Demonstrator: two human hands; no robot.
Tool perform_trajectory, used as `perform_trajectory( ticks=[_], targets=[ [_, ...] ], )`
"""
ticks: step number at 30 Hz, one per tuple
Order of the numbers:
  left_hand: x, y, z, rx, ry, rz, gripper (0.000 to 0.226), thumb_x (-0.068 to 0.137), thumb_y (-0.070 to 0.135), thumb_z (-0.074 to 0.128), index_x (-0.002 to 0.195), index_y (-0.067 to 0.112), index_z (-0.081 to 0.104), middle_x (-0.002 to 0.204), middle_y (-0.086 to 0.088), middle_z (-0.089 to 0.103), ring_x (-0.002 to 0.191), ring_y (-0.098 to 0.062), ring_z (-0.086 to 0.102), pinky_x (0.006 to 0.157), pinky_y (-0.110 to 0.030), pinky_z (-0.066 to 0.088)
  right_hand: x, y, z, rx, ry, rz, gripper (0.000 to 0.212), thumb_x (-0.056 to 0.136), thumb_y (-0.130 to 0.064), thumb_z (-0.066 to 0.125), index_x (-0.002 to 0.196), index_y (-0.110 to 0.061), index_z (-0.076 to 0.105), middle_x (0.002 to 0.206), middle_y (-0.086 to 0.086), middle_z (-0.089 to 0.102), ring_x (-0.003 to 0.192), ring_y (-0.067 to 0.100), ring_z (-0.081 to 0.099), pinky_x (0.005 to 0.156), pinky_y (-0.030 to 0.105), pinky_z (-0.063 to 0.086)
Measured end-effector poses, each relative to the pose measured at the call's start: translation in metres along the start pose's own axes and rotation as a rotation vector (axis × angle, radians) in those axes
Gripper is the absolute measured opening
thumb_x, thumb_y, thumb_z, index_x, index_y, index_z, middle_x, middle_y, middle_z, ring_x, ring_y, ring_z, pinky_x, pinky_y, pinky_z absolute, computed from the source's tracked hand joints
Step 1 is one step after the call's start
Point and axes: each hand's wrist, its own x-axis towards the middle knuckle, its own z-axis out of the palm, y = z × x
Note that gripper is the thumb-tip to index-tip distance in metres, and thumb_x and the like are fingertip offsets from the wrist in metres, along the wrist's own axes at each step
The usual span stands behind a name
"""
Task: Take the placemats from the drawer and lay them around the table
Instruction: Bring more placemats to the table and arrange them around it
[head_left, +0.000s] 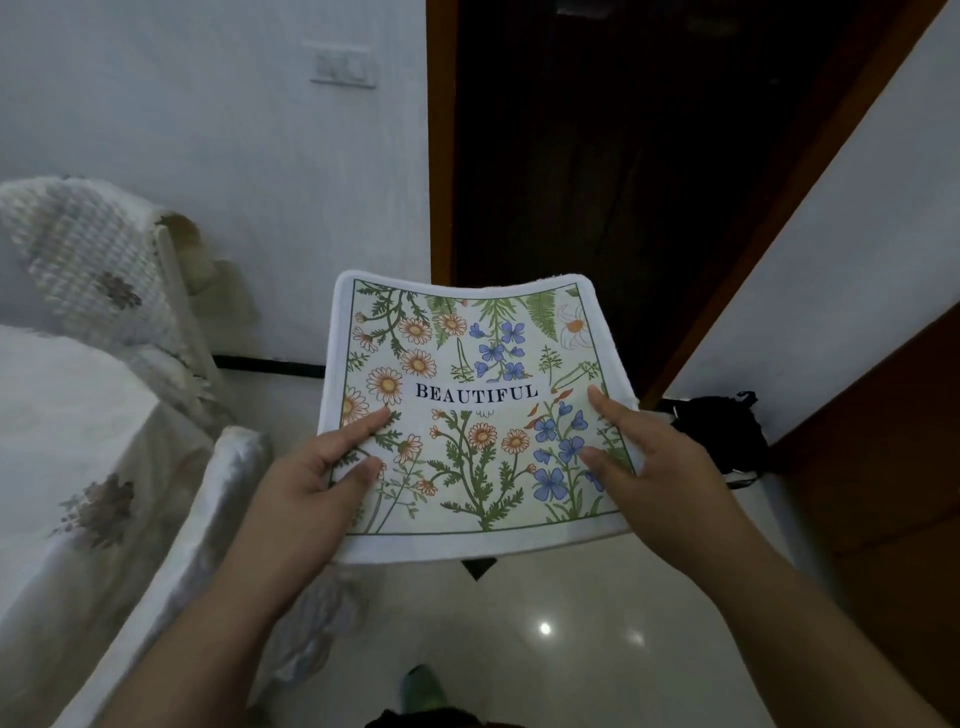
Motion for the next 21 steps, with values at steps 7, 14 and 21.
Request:
perform_trajectory(
  ticks=[7, 14, 21],
  targets=[
    [0.101, 0.015, -0.024, 0.063, -0.004, 0.002, 0.045, 0.095, 0.014, 0.069, 0.112, 0.055, 0.072, 0.118, 0.032, 0.066, 0.107, 0.000, 0.069, 0.098, -0.036, 0.056, 0.092, -0.025, 0.024, 0.055, -0.004, -0.001, 0.059, 0.095, -0.028, 0.066, 0.147, -0.043, 0.043, 0.126, -0.018, 0.055, 0.107, -0.002, 0.060, 0.078, 0.008, 0.054],
    [0.161, 0.022, -0.054, 0.078, 0.136, 0.005, 0.043, 0.095, 0.014, 0.068, 0.114, 0.053, 0.072, 0.118, 0.036, 0.061, 0.107, 0.008, 0.065, 0.093, -0.022, 0.056, 0.199, -0.055, 0.061, 0.064, -0.111, -0.099, 0.058, 0.094, -0.030, 0.067, 0.146, -0.045, 0.045, 0.123, -0.024, 0.052, 0.113, 0.002, 0.058, 0.090, 0.017, 0.054],
    [0.225, 0.023, -0.078, 0.056, 0.379, -0.069, 0.042, 0.096, 0.015, 0.067, 0.110, 0.053, 0.074, 0.128, 0.023, 0.064, 0.102, -0.005, 0.071, 0.091, -0.033, 0.059, 0.324, -0.086, 0.112, 0.131, -0.311, -0.241, 0.059, 0.095, -0.028, 0.067, 0.146, -0.046, 0.044, 0.119, -0.033, 0.050, 0.112, -0.003, 0.058, 0.088, 0.014, 0.053]
  ],
)
